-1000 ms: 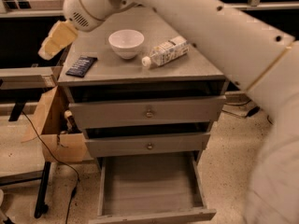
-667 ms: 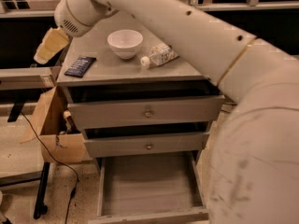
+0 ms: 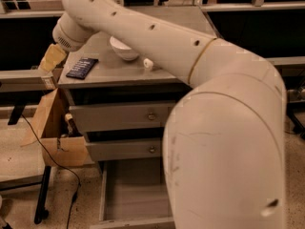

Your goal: Place rxbar blueberry into bottom drawer

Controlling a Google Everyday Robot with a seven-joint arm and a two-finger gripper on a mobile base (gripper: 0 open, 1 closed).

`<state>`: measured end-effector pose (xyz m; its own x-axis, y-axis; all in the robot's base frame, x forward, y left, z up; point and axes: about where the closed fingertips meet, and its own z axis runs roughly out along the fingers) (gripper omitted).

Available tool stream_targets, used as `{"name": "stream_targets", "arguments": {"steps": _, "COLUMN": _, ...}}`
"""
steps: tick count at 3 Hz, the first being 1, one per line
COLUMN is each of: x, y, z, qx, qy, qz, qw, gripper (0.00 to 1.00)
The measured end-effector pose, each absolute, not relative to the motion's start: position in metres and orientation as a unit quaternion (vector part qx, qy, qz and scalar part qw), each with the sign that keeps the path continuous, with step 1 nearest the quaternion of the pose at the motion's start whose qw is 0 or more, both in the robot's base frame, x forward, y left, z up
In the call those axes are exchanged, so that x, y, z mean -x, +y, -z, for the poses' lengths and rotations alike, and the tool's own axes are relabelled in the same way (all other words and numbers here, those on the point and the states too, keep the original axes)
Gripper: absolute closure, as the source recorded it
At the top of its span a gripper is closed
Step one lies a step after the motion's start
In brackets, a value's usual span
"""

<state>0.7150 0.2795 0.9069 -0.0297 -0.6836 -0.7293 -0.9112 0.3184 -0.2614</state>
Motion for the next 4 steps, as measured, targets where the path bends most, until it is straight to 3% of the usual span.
{"name": "stream_targets", "arguments": {"steps": 4, "x": -0.719, "y": 0.246, "z": -0.878, "qx": 0.519, "qy": 0.746, "qz": -0.159, "qw": 0.387, "gripper": 0.00}}
